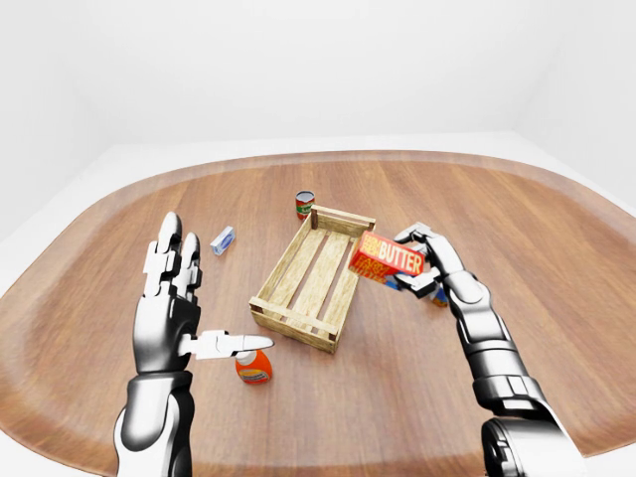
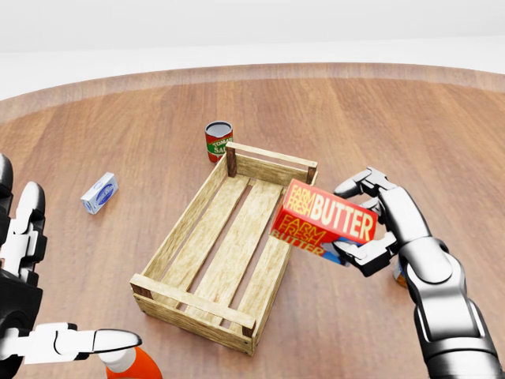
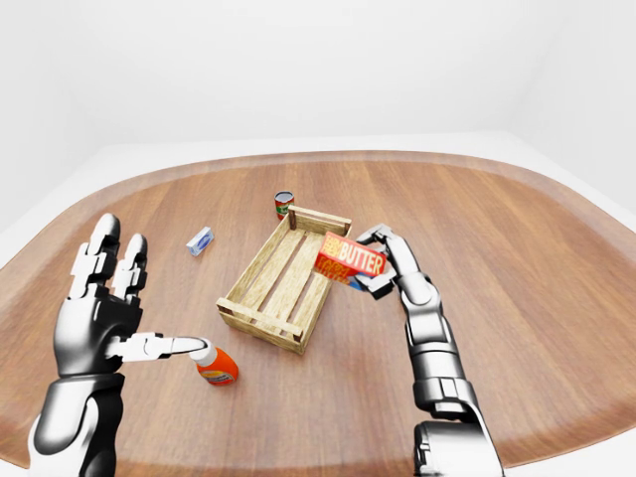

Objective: Pick up the butter and put it in the tray.

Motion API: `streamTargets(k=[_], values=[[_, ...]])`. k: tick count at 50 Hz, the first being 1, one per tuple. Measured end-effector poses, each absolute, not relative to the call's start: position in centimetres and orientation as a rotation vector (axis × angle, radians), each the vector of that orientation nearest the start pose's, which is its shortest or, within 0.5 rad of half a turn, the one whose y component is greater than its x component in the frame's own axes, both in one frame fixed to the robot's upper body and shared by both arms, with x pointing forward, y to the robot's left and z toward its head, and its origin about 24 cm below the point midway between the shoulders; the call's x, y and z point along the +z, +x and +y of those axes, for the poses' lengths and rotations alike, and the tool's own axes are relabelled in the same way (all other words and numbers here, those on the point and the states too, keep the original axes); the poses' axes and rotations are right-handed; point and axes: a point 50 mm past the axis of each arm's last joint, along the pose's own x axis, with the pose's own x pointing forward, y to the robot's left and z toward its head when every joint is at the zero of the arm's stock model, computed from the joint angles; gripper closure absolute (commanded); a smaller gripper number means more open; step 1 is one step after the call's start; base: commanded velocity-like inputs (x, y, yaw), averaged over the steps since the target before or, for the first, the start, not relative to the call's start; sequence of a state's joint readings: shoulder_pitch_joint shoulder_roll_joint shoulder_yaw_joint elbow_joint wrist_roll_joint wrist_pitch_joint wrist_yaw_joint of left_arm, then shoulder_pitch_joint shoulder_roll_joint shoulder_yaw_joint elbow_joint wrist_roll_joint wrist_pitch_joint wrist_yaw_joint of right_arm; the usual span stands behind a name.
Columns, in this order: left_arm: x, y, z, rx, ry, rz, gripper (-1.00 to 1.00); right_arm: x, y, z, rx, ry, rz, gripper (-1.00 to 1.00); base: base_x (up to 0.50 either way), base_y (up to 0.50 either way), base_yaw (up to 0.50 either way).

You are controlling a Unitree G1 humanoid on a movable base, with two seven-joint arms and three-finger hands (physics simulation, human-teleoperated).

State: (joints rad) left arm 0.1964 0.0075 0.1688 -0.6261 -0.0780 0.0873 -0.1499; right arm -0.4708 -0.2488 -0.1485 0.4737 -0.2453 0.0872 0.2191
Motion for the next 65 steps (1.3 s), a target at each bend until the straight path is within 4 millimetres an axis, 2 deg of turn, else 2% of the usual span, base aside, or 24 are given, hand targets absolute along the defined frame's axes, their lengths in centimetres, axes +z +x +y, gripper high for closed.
streamTargets(k=[6,12,31,42,65], values=[[13.5,19.7,18.8,0.040,0.033,-0.354,-1.00,5.3,35.3,-19.5,0.074,-0.357,0.226,1.00,0.00,0.00,0.00],[13.6,19.7,18.9,0.041,0.032,-0.356,-1.00,4.5,36.6,-17.9,0.079,-0.326,0.297,1.00,0.00,0.00,0.00],[13.4,19.8,18.7,0.039,0.031,-0.350,-1.00,5.4,38.7,-13.6,0.117,-0.320,0.365,1.00,0.00,0.00,0.00],[13.4,19.8,18.7,0.038,0.031,-0.350,-1.00,5.5,38.8,-11.8,0.139,-0.356,0.378,1.00,0.00,0.00,0.00],[13.4,19.6,18.6,0.030,0.033,-0.348,-1.00,3.8,37.8,-9.4,0.134,-0.455,0.417,1.00,0.00,0.00,0.00]])
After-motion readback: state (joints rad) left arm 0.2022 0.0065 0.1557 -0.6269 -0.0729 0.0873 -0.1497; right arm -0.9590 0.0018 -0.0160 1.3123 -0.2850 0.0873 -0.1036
